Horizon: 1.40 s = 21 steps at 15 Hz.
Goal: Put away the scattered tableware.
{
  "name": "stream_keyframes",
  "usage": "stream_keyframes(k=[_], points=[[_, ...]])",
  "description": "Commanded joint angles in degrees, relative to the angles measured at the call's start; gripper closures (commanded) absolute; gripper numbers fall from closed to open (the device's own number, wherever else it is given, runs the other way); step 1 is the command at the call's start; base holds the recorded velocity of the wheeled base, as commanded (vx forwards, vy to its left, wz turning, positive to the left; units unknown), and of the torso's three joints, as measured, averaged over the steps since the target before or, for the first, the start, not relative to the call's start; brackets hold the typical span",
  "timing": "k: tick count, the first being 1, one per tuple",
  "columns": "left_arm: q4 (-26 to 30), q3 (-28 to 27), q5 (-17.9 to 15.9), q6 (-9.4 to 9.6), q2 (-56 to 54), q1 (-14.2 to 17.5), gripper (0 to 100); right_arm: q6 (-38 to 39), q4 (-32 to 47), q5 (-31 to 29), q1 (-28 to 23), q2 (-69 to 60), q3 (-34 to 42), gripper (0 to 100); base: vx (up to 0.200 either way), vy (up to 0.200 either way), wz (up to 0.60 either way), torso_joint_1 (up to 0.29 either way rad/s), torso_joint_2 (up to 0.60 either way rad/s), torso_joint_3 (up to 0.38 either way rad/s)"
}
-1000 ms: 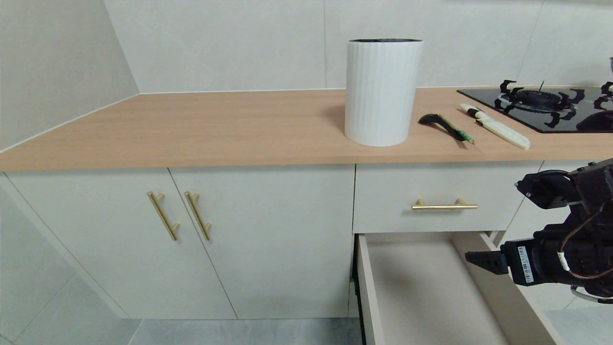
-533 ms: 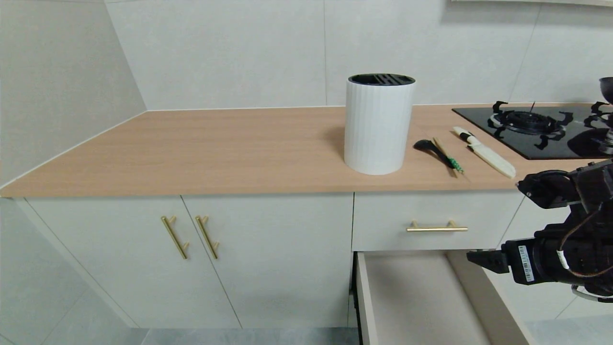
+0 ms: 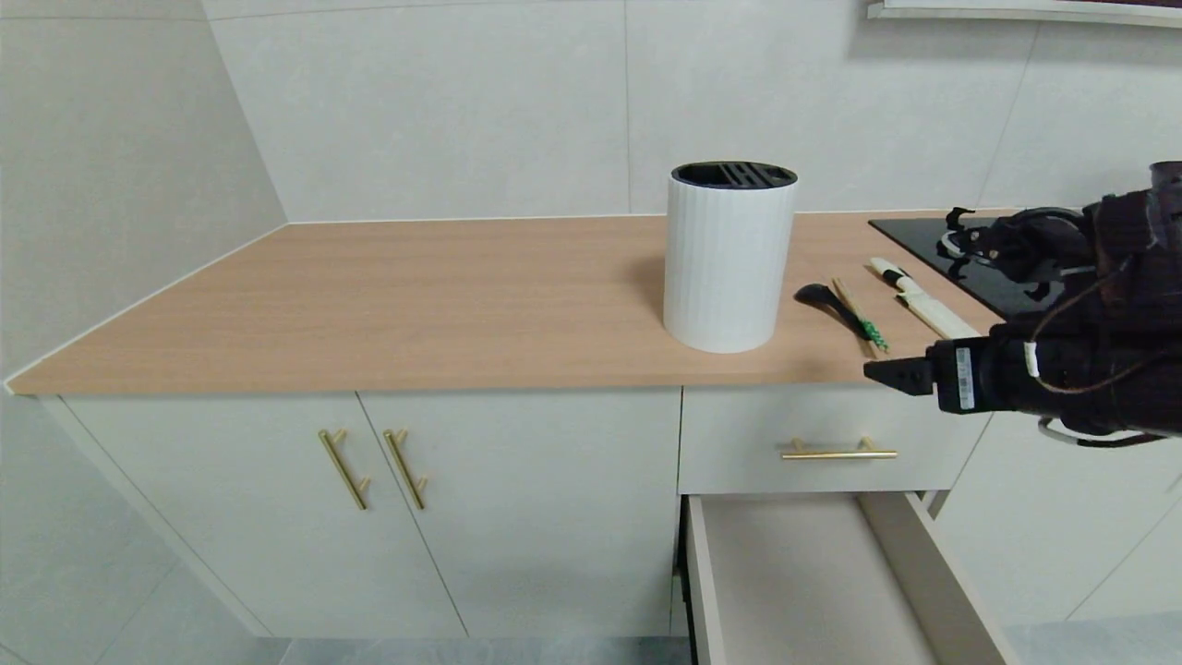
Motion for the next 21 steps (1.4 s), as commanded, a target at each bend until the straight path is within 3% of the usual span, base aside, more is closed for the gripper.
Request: stream_keyframes(k=[1,12,21], points=[[0.0,0.0,0.0,-0.02,0.0,0.0,0,0.0,1.4,-0.2,-2.1,9.3,-13.1,0,0.000,0.000,0.00,0.000,0.00,0.000],[0.0,0.0,0.0,-0.02,0.0,0.0,0,2.7,1.3,-3.3,-8.7,23.1,-20.3,0,0.000,0.000,0.00,0.000,0.00,0.000],[0.0,0.0,0.0,-0.02,0.0,0.0,0,2.7,-1.9,-3.3,-10.4,26.8,-21.6,0,0.000,0.000,0.00,0.000,0.00,0.000]])
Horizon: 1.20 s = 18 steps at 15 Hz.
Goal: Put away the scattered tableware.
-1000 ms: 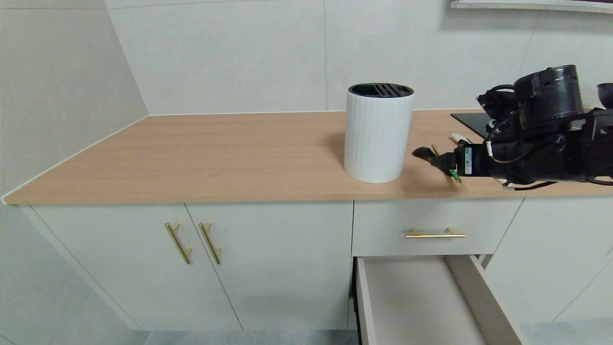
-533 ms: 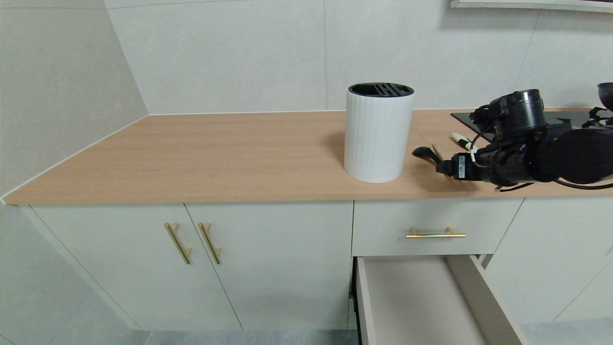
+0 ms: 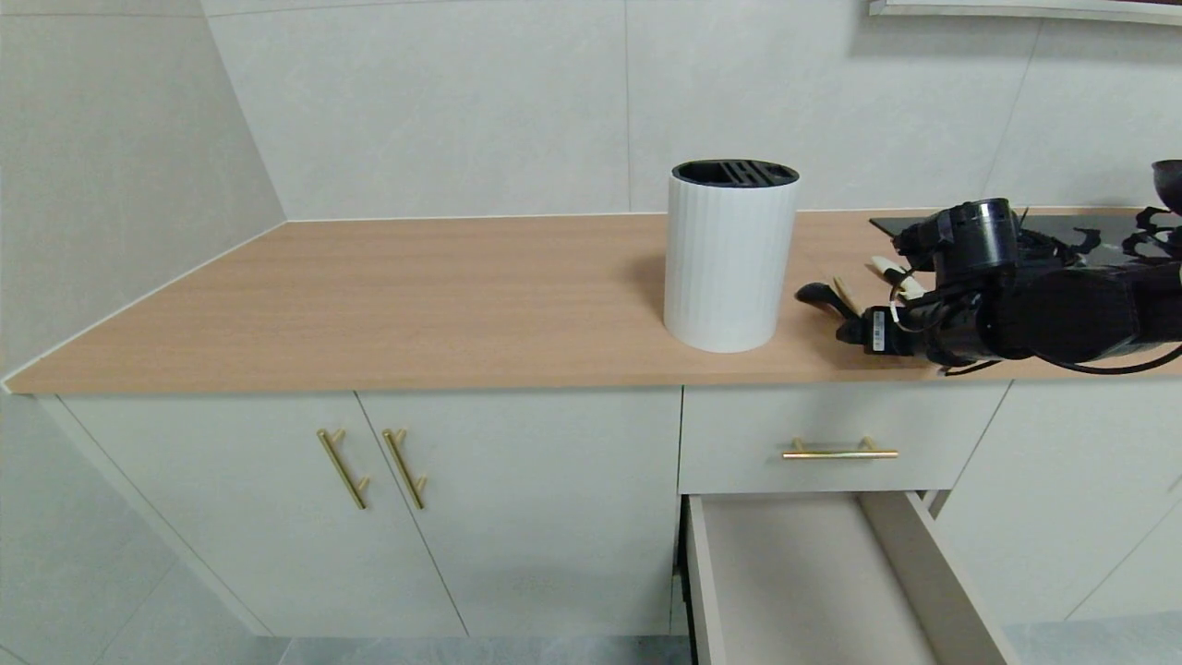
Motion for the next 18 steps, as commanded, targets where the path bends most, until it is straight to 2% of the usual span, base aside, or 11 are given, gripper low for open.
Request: stream_keyframes(k=[1,4,5,13,18], points=[[0.0,0.0,0.0,-0.02,0.0,0.0,0,0.0,0.0,0.0,0.0,0.2,0.0,0,0.000,0.000,0.00,0.000,0.00,0.000],[0.0,0.0,0.0,-0.02,0.0,0.0,0,0.0,0.1,0.0,0.0,0.6,0.0,0,0.000,0.000,0.00,0.000,0.00,0.000],[0.0,0.0,0.0,-0.02,0.0,0.0,0,0.0,0.0,0.0,0.1,0.9,-0.1,100,0.000,0.000,0.00,0.000,0.00,0.000],[0.0,0.0,0.0,-0.02,0.0,0.0,0,0.1,0.0,0.0,0.1,-0.3,0.1,100,0.000,0.000,0.00,0.000,0.00,0.000],[0.0,0.0,0.0,-0.02,0.0,0.0,0,1.0,0.6,0.3,0.3,-9.5,4.5,100,0.000,0.000,0.00,0.000,0.00,0.000]])
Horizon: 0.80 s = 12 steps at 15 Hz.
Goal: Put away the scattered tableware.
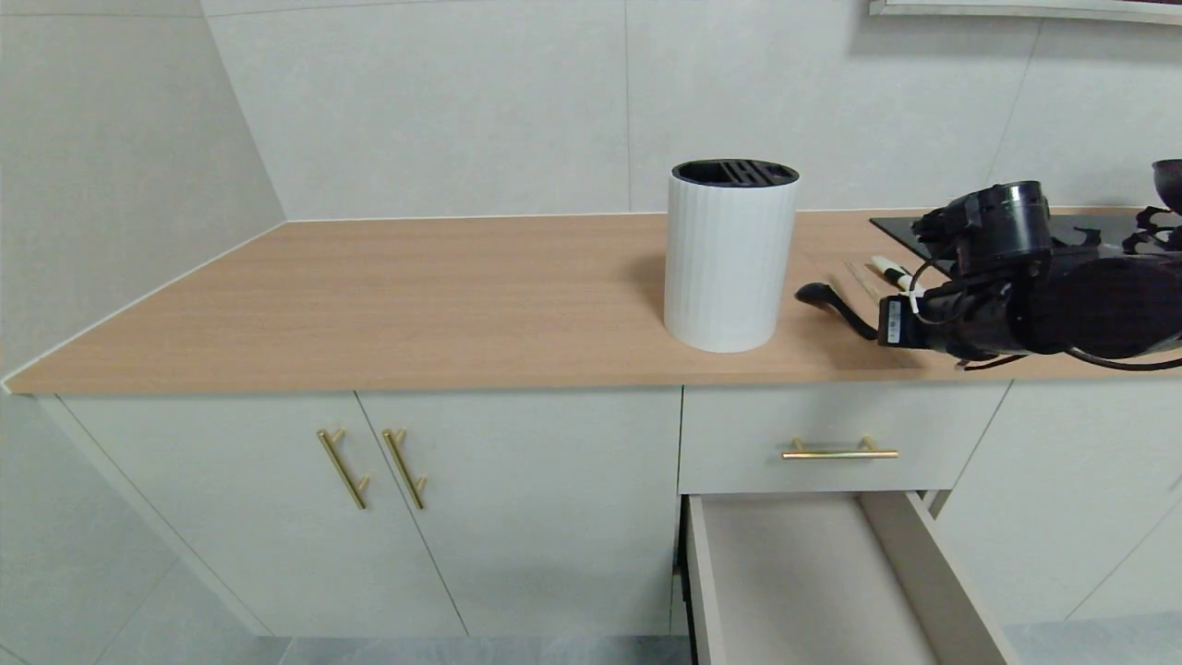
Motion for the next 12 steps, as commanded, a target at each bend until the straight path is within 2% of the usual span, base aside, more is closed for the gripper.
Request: stream_keyframes(k=[1,3,5,8,9,12], points=[[0.0,0.0,0.0,-0.02,0.0,0.0,0,0.4,-0.3,0.4,0.2,-10.9,6.5,100,0.000,0.000,0.00,0.000,0.00,0.000],[0.0,0.0,0.0,-0.02,0.0,0.0,0,0.2,0.1,0.6,0.4,-17.3,11.5,100,0.000,0.000,0.00,0.000,0.00,0.000],[0.0,0.0,0.0,-0.02,0.0,0.0,0,-0.2,2.8,1.0,3.4,-26.6,18.1,100,0.000,0.000,0.00,0.000,0.00,0.000],[0.0,0.0,0.0,-0.02,0.0,0.0,0,0.0,16.7,6.5,8.1,-36.1,18.2,100,0.000,0.000,0.00,0.000,0.00,0.000],[0.0,0.0,0.0,-0.02,0.0,0.0,0,0.0,17.9,7.2,8.5,-37.1,18.3,100,0.000,0.000,0.00,0.000,0.00,0.000],[0.0,0.0,0.0,-0.02,0.0,0.0,0,0.1,28.0,14.9,10.9,-40.6,18.6,100,0.000,0.000,0.00,0.000,0.00,0.000]])
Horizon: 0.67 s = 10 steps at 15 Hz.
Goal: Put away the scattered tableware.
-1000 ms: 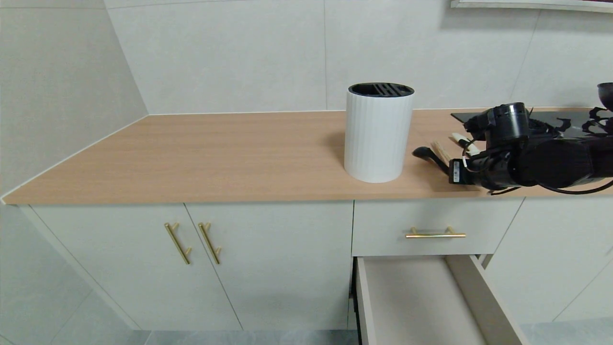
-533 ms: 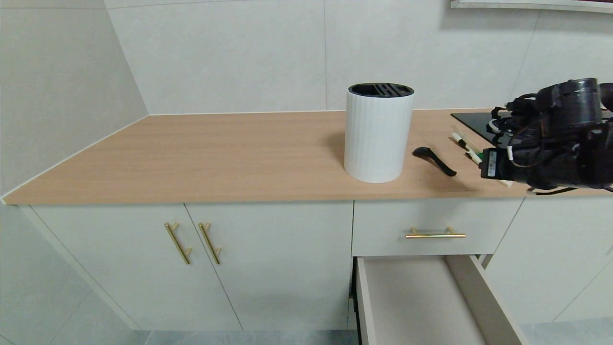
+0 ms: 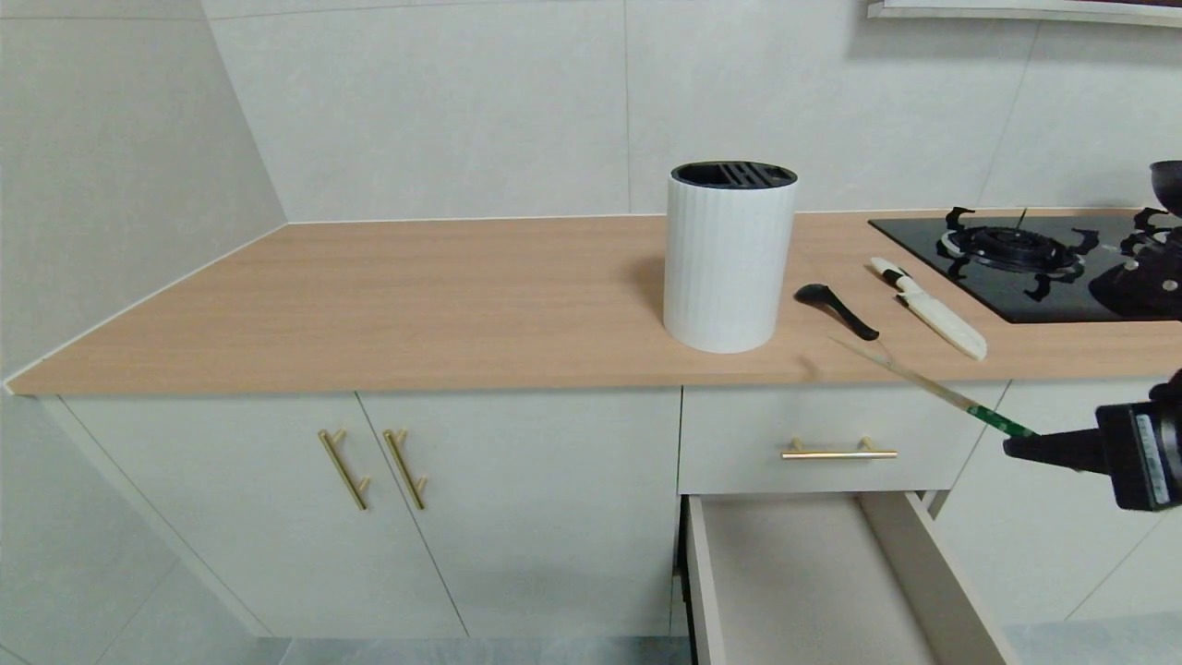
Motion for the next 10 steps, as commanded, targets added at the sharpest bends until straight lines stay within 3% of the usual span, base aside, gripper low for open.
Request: stream_keyframes(k=[1,3,10], points=[[0.0,0.0,0.0,-0.02,0.0,0.0,0,0.0,3.1,3.6,1.7,-4.0,0.4,100,0.000,0.000,0.00,0.000,0.00,0.000],[0.0,0.0,0.0,-0.02,0.0,0.0,0,0.0,4.3,7.0,2.3,-3.5,0.4,100,0.000,0.000,0.00,0.000,0.00,0.000],[0.0,0.0,0.0,-0.02,0.0,0.0,0,-0.9,0.6,7.1,2.5,0.6,4.6,100,0.000,0.000,0.00,0.000,0.00,0.000]])
